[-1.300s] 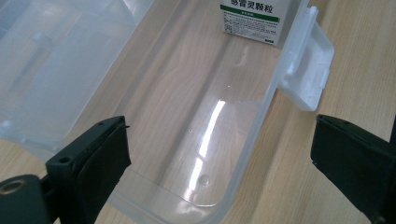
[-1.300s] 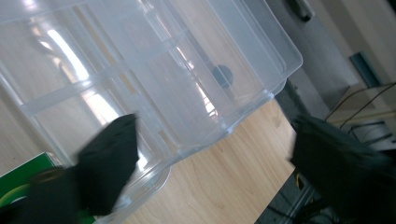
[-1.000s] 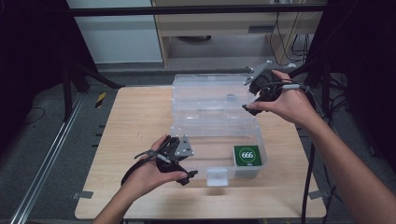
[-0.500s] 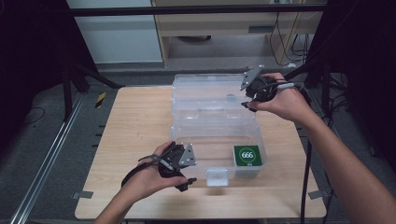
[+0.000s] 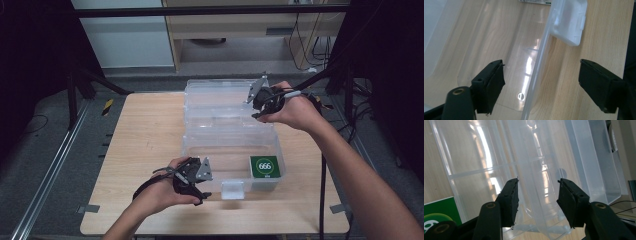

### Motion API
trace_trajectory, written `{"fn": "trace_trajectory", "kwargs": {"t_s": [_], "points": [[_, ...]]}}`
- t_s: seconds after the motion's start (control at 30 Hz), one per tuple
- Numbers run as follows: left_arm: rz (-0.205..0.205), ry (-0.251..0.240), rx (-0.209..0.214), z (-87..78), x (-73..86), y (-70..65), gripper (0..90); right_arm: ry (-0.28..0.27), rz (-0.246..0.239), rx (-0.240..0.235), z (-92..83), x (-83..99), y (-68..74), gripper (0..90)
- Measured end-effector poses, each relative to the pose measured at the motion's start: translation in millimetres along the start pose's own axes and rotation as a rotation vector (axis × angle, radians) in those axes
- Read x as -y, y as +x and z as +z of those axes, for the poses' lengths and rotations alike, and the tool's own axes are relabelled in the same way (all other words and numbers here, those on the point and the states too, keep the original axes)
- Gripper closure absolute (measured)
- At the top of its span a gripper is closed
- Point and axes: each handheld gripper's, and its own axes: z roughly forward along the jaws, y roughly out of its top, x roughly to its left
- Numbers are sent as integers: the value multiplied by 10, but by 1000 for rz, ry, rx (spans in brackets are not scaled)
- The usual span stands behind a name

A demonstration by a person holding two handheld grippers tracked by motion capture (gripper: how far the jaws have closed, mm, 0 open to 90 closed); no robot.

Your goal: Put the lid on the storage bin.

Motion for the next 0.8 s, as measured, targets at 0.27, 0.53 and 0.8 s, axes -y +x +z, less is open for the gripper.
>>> {"fn": "trace_trajectory", "kwargs": {"t_s": [0.27,0.53,0.8], "points": [[6,10,-2,22,14,10,326,21,-41,-41,99,4,15,612],[3,34,0,65,24,14,413,40,-62,-57,154,-8,33,628],[4,41,24,116,12,29,481,53,-70,-56,192,-20,46,675]]}}
